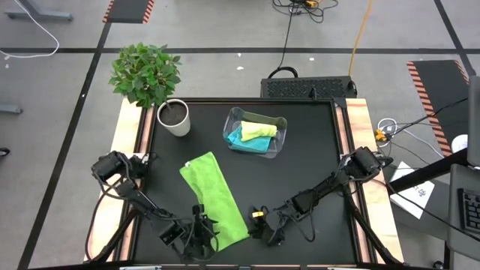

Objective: Fold microfiber towels
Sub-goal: Fold the green towel

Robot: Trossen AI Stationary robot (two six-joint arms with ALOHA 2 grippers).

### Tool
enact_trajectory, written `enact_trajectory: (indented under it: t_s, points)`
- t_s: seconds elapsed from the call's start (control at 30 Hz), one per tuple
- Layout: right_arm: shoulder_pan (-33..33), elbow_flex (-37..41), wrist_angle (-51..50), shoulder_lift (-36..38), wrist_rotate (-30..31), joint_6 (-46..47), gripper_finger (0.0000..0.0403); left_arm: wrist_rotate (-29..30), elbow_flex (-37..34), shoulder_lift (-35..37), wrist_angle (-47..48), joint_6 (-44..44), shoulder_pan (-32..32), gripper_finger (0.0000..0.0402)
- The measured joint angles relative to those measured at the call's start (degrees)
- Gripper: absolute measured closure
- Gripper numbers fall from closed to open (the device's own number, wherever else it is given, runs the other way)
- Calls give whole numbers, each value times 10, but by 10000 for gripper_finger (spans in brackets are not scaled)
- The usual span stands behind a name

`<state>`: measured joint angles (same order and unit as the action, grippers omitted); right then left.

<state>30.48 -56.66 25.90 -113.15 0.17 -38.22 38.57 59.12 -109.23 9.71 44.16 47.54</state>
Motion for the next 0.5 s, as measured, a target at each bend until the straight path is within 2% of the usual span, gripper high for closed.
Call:
enact_trajectory:
  t_s: [0.17,0.5]
  points:
    - [-2,0,50,-19,1,-1,286,-39,-22,0,-70,-38,-35,229]
    - [-8,-1,61,-31,14,2,286,-62,-29,0,-91,-64,-58,229]
